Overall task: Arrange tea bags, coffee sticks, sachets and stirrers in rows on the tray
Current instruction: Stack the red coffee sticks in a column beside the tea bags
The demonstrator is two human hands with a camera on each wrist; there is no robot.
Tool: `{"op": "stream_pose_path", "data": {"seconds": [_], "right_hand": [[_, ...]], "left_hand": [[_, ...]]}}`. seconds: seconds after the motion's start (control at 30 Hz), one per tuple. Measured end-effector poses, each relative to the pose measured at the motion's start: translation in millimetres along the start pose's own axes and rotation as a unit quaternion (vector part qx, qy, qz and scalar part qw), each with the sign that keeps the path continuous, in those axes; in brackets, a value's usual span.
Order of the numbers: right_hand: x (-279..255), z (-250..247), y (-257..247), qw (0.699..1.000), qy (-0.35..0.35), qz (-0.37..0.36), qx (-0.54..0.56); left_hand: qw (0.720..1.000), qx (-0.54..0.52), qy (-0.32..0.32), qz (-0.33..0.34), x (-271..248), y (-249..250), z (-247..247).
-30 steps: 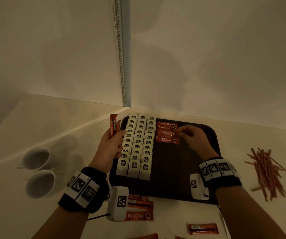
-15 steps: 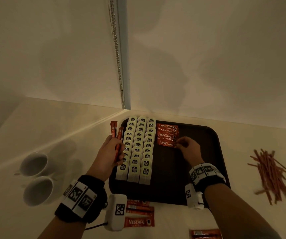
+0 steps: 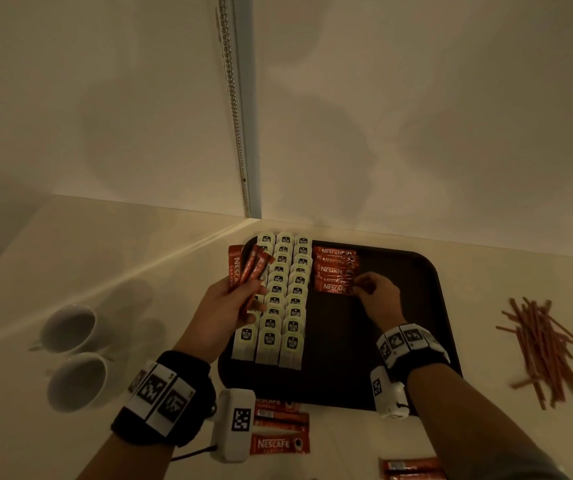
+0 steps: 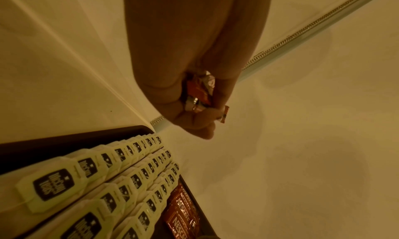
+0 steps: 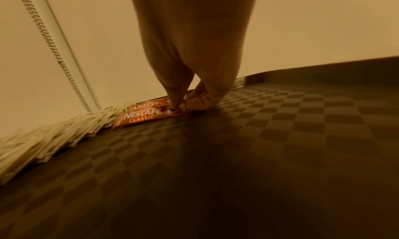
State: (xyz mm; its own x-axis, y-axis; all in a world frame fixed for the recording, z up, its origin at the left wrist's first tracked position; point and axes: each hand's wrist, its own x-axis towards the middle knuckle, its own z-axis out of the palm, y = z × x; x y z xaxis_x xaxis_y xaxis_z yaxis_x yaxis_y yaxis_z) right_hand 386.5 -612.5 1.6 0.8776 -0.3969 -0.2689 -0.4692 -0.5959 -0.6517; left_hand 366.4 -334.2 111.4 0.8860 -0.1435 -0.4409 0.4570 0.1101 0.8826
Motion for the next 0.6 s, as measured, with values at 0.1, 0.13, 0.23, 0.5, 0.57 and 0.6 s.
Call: {"op": "stream_pose_path", "data": {"seconds": [0.1, 0.13, 0.23, 0.5, 0.57, 0.6], "right_hand": [[2, 0, 3, 1.0, 0.007, -0.005, 0.006], [1, -2, 1, 1.0, 0.018, -0.012, 0.01], [-14, -11, -28, 0.996, 0.046, -0.064, 0.051], [-90, -28, -134, 0.933, -0.206, -0.182, 0.232], [-93, -29, -135, 0.925, -0.204, -0.192, 0.255], [-93, -30, -134, 0.923, -0.204, -0.191, 0.265]], "left_hand": [[1.0, 0.018, -0.013, 0.018, 0, -2, 2], [0.999, 0.025, -0.019, 0.024, 0, -2, 3], [0.997, 0.058, -0.038, 0.046, 1, 1, 5], [0.977, 0.17, -0.056, 0.115, 2, 9, 19], [0.984, 0.122, -0.057, 0.115, 0, 10, 18], [0.989, 0.088, -0.051, 0.111, -2, 11, 16]]}}
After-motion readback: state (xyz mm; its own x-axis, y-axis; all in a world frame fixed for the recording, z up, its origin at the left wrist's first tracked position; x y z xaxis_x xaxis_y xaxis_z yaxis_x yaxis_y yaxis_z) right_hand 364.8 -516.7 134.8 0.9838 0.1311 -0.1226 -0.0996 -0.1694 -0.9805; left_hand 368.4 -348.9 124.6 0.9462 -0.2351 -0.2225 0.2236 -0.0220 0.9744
